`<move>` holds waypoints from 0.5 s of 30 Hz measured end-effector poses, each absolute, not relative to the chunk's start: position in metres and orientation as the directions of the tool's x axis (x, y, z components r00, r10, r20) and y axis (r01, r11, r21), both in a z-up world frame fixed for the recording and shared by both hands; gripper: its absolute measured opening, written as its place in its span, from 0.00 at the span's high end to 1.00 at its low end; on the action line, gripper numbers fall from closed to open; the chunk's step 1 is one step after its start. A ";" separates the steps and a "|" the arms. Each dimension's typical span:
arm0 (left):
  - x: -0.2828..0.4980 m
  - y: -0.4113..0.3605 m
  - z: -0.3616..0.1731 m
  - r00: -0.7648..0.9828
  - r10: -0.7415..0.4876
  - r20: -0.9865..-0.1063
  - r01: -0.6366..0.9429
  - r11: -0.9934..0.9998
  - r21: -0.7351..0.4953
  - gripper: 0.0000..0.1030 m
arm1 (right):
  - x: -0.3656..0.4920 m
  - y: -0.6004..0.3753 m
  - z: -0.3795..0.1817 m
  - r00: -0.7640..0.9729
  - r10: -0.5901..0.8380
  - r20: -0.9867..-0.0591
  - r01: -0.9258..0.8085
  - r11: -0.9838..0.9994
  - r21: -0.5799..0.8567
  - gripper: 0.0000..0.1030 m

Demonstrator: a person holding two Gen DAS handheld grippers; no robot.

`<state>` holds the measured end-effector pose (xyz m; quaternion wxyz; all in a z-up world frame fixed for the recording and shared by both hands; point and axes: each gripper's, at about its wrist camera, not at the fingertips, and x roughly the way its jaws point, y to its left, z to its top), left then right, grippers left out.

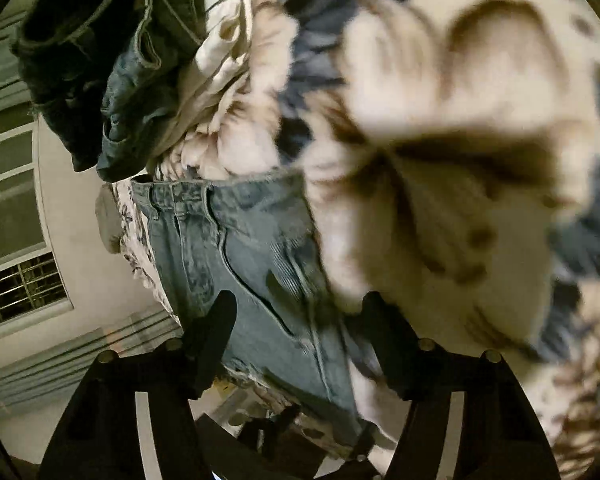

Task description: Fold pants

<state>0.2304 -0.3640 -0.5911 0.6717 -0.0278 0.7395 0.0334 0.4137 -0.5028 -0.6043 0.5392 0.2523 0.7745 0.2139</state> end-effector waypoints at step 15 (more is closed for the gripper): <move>0.239 -0.234 -0.395 0.126 -0.172 -0.977 -0.227 0.954 -0.197 0.94 | 0.408 -0.418 -0.504 -0.174 0.509 -0.843 0.072 0.860 0.505 0.91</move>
